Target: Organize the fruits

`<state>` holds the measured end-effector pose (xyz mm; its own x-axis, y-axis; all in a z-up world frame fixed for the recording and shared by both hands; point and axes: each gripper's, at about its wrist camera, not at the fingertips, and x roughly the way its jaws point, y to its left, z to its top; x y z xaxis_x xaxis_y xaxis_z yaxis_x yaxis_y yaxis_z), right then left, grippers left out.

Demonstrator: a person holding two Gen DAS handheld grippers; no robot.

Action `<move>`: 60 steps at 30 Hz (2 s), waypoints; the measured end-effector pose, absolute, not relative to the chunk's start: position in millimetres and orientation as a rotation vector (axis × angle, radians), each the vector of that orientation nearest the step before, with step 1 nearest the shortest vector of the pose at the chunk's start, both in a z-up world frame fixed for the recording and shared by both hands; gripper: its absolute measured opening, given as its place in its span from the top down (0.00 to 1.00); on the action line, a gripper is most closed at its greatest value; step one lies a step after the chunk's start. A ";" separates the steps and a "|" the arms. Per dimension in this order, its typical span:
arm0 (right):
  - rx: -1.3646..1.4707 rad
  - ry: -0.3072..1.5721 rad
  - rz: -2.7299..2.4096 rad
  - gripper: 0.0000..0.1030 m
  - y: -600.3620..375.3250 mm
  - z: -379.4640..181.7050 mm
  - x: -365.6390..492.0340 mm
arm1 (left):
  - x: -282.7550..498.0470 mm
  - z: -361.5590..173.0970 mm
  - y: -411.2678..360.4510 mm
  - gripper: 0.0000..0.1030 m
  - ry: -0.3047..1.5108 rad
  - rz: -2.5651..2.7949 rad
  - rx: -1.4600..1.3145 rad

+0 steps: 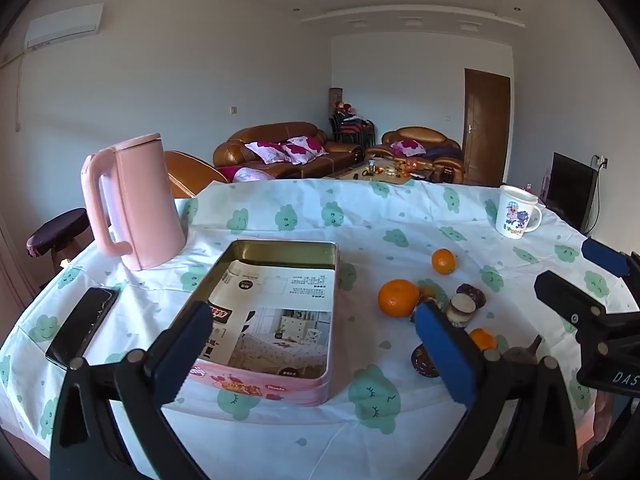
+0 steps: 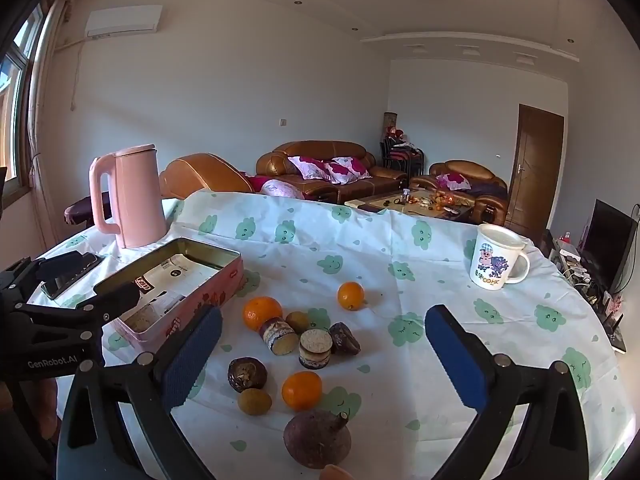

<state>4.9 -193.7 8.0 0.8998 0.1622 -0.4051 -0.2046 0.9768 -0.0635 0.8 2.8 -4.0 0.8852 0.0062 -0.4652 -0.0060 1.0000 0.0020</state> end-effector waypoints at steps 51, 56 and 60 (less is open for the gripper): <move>-0.098 0.414 0.195 0.01 -190.7 0.4 1.4 | -0.2 -9.0 2.7 0.00 0.491 0.008 0.001; -0.099 0.413 0.195 0.01 -191.4 0.3 1.6 | 0.1 -8.3 2.3 0.00 0.493 0.008 0.001; -0.098 0.414 0.197 0.01 -191.7 -1.3 1.6 | 0.3 -8.3 2.2 0.00 0.493 0.009 0.001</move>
